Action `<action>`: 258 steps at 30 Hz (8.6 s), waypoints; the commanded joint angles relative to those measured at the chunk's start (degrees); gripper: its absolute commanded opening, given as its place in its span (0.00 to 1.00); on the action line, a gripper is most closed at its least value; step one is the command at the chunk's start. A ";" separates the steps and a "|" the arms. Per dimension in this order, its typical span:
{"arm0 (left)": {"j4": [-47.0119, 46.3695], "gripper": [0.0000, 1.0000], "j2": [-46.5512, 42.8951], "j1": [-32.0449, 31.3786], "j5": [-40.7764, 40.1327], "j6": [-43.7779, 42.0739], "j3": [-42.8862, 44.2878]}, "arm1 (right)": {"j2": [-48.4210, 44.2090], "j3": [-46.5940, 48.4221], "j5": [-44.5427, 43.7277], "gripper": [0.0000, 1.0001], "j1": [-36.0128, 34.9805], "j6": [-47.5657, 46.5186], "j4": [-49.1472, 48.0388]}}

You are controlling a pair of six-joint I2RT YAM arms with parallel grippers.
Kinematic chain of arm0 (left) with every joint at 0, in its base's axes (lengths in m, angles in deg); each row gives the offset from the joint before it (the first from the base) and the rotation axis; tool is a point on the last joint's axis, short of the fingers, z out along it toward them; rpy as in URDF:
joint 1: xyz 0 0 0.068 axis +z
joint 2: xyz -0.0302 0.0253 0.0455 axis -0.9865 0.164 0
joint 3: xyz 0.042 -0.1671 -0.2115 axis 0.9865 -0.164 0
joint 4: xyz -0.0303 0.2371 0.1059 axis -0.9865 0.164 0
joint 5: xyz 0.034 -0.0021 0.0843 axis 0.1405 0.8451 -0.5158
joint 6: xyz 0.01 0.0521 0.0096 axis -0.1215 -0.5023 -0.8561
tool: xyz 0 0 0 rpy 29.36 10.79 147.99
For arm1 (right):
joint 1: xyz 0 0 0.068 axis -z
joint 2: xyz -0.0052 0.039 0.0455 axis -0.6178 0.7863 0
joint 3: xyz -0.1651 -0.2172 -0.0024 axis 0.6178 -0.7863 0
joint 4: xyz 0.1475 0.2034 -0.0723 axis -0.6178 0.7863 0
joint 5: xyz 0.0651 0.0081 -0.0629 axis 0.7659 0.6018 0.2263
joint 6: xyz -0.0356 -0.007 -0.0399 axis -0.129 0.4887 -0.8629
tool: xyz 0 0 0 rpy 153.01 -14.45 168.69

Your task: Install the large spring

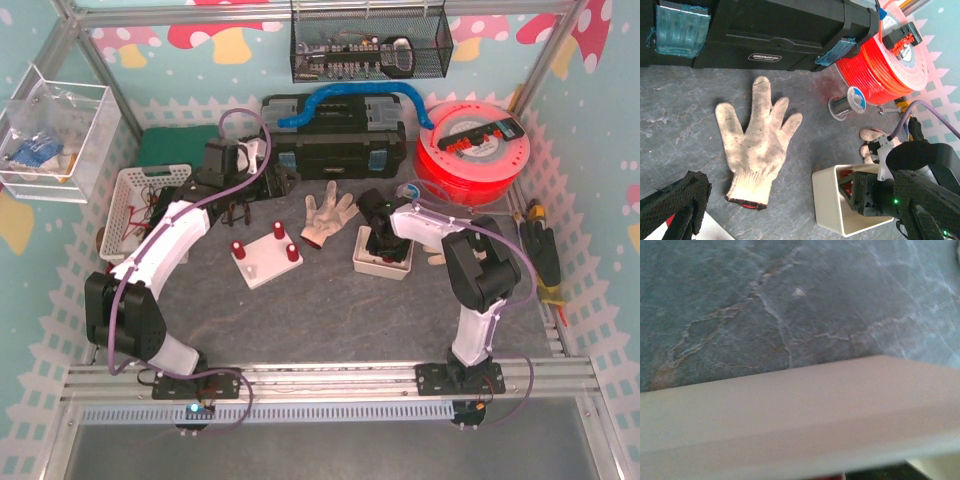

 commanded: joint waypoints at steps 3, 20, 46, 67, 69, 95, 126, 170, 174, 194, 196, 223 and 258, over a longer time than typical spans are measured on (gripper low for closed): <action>0.62 0.99 -1.48 1.65 0.07 -0.47 -0.09 | 0.48 -1.92 -2.20 0.28 -0.06 -1.92 -2.51; -4.95 0.90 1.08 3.61 15.35 4.30 -3.18 | -24.62 -8.41 0.69 0.08 -6.02 -23.51 -18.22; -6.88 0.75 6.81 -7.13 22.61 11.88 2.00 | -27.41 -15.00 -2.16 0.03 -19.44 -46.01 -46.38; -11.92 0.62 3.39 -5.86 22.14 17.51 -4.37 | -23.67 -12.33 -2.10 0.01 -19.52 -45.54 -48.58; -11.74 0.63 3.72 -5.90 21.94 17.25 -4.35 | -23.91 -12.53 -1.77 0.01 -19.52 -45.75 -49.22; -4.19 0.46 8.62 -6.31 26.88 13.17 -3.19 | -22.22 -12.09 -2.61 0.04 -20.05 -46.69 -52.25; -16.45 0.00 -27.11 -19.58 -37.28 -0.57 -32.64 | -38.97 -18.07 -5.66 0.99 -19.83 -42.90 -31.71; -4.39 0.00 -32.42 -18.41 -47.64 10.80 -44.29 | -42.97 -19.09 -3.25 0.99 -19.17 -40.46 -32.43; -4.19 0.00 -31.80 -18.38 -46.98 9.37 -43.93 | -42.73 -18.98 -3.98 0.99 -19.17 -40.44 -31.99; -6.57 0.54 -30.15 -15.09 -41.50 3.37 -37.62 | -38.51 -13.13 -12.48 0.99 -19.08 -33.50 -28.91; -6.61 0.59 -29.98 -14.74 -41.96 2.89 -34.98 | -36.25 -10.32 -17.56 0.99 -18.95 -32.69 -27.18; -61.89 0.99 -11.20 9.42 -32.98 -23.72 -49.59 | -26.85 -36.06 -15.08 0.99 17.93 -51.01 -78.40; -94.39 0.99 -0.35 14.89 -28.06 -19.76 -60.47 | -23.27 -41.49 -3.72 0.99 22.94 -60.05 -86.92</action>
